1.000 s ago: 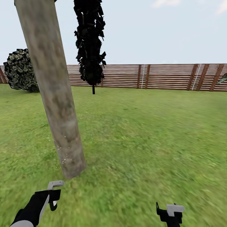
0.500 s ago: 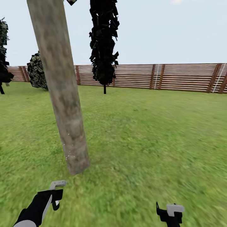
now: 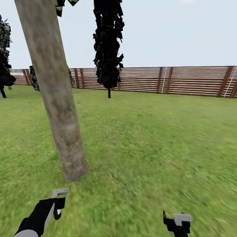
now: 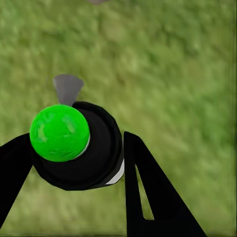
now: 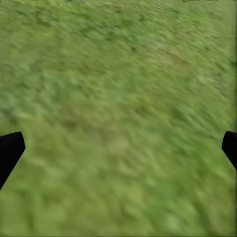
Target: In the garden, pick up the pesticide atomizer on the floor and spray pesticide onto both trees until each tree trunk is fully covered.
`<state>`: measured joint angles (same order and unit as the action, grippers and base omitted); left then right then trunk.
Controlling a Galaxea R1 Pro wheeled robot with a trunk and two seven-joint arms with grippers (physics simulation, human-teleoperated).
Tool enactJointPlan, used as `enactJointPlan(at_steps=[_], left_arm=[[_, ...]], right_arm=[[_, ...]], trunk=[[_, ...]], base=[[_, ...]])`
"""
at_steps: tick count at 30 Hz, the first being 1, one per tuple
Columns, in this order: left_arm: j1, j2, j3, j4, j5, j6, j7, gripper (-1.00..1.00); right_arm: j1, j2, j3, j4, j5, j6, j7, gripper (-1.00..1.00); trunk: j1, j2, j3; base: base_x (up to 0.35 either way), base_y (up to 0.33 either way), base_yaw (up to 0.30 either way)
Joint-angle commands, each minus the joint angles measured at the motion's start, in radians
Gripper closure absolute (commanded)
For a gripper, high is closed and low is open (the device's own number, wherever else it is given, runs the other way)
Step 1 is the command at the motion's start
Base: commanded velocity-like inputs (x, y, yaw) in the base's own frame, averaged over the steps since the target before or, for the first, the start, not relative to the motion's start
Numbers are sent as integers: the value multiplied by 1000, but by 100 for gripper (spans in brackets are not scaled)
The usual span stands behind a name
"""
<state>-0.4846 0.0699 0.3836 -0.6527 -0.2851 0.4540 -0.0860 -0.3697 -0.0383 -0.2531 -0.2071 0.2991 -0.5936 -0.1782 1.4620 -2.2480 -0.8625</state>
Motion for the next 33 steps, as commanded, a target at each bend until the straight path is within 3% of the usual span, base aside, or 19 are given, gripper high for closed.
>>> enactJointPlan(at_steps=[1,14,20,33], left_arm=[[0,0,0,0,0,0,1,100],[0,5,12,-1,0,0,2,100],[0,5,12,-1,0,0,2,100],[0,10,11,-1,-1,0,3,100]], right_arm=[[0,0,0,0,0,0,0,-100],[0,-3,0,0,0,0,0,-100],[0,0,0,0,0,0,0,-100],[0,2,0,0,0,0,0,-100]], trunk=[[0,0,0],[0,0,0],[0,0,0],[0,0,0]], base=[[-12,-273,210],[112,-240,72],[-94,-263,41],[-158,-151,252]])
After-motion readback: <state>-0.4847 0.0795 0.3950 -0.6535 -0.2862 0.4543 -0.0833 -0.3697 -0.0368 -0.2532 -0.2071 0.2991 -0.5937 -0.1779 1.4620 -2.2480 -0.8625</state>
